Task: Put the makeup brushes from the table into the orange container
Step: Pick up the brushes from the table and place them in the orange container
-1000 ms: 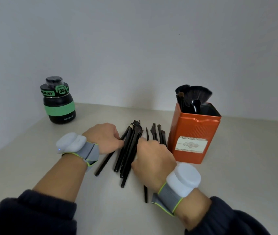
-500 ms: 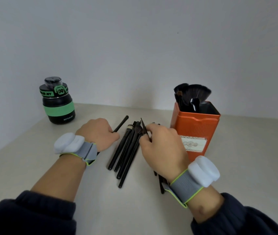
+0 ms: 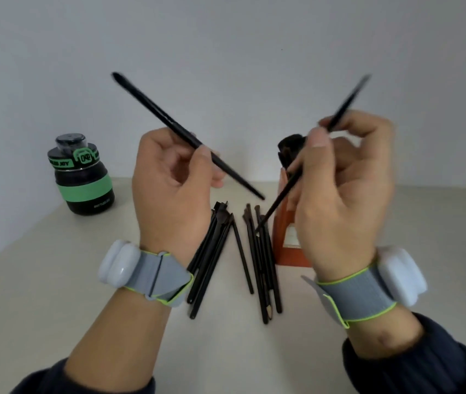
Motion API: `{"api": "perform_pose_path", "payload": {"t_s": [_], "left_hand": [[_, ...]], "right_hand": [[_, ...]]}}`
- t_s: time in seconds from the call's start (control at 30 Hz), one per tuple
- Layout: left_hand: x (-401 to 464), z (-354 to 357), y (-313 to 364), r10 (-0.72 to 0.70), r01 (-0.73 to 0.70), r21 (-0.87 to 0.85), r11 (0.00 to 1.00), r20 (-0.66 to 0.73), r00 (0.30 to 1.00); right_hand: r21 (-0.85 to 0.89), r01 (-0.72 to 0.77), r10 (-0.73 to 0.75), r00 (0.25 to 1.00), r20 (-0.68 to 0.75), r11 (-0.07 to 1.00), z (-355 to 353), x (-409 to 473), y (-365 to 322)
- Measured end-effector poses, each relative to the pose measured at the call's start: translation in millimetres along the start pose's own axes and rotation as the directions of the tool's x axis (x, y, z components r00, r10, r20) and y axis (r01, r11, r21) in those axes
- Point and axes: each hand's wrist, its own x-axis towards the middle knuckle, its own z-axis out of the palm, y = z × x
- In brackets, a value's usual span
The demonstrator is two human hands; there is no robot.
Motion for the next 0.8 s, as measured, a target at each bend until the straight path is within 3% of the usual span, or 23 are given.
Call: {"api": "perform_pose_path", "payload": {"t_s": [0.1,0.3,0.43,0.63,0.8], "left_hand": [[-6,17,12,0.050,-0.057,-0.159,0.986,-0.045,0.998],[-19,42,20,0.165,-0.166,-0.129,0.978,-0.018,0.986],[-21,50,12,0.107,-0.106,-0.036,0.994,0.040,0.993],[-23,59,-3,-0.010,0.010,0.010,1.000,0.098,0.995],[-29,69,-7,-0.048,0.039,0.086,0.996,0.116,0.992]], "right_hand": [[0.098,0.052,-0.041,0.992,-0.119,0.994,-12,12,-7],[0.015,0.137,-0.129,0.962,-0.239,0.990,-30,27,-9],[-0.106,0.145,-0.163,0.969,-0.187,0.984,-30,28,-4],[-0.237,-0.035,0.023,0.998,-0.054,0.971,-23,20,15],[-0.425,0.038,-0.032,0.999,0.022,0.905,-22,15,24]]}}
